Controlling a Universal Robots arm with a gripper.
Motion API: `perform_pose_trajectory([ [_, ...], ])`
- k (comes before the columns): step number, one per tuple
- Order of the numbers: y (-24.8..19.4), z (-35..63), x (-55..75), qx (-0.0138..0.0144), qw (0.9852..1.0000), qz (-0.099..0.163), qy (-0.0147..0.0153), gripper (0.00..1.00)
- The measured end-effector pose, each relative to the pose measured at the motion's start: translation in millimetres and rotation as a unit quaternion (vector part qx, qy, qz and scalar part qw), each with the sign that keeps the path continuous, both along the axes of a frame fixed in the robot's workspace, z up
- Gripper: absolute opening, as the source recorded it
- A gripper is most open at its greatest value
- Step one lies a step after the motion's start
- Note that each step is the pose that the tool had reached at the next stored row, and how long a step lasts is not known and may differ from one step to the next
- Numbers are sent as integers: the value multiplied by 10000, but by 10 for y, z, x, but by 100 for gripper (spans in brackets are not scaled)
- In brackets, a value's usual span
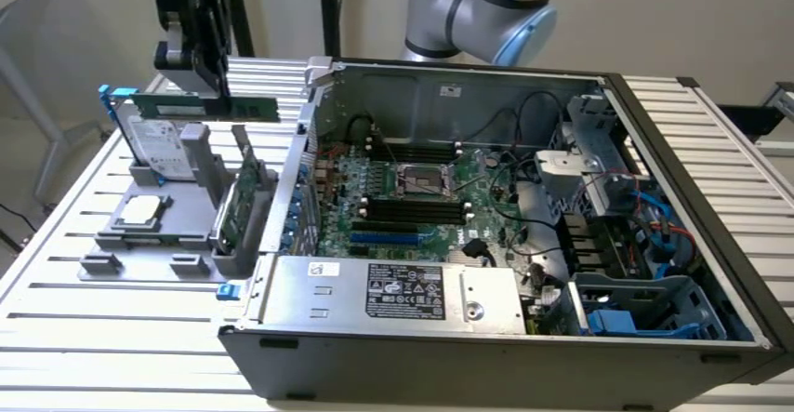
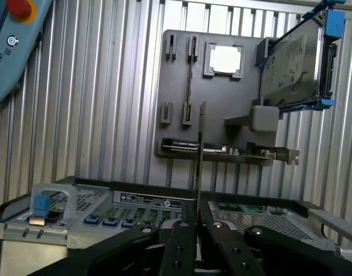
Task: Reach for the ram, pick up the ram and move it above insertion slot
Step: 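Pick up the ram and move it above insertion slot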
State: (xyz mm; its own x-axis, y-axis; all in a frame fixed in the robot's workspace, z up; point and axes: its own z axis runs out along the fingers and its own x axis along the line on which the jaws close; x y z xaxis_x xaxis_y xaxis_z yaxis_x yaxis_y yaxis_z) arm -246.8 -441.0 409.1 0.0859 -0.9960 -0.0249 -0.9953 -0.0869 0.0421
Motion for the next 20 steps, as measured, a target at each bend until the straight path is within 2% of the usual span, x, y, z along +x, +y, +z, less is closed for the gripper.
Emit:
perform_pose_trajectory([
  [20, 194, 5, 630, 0, 10000, 0, 0, 14],
])
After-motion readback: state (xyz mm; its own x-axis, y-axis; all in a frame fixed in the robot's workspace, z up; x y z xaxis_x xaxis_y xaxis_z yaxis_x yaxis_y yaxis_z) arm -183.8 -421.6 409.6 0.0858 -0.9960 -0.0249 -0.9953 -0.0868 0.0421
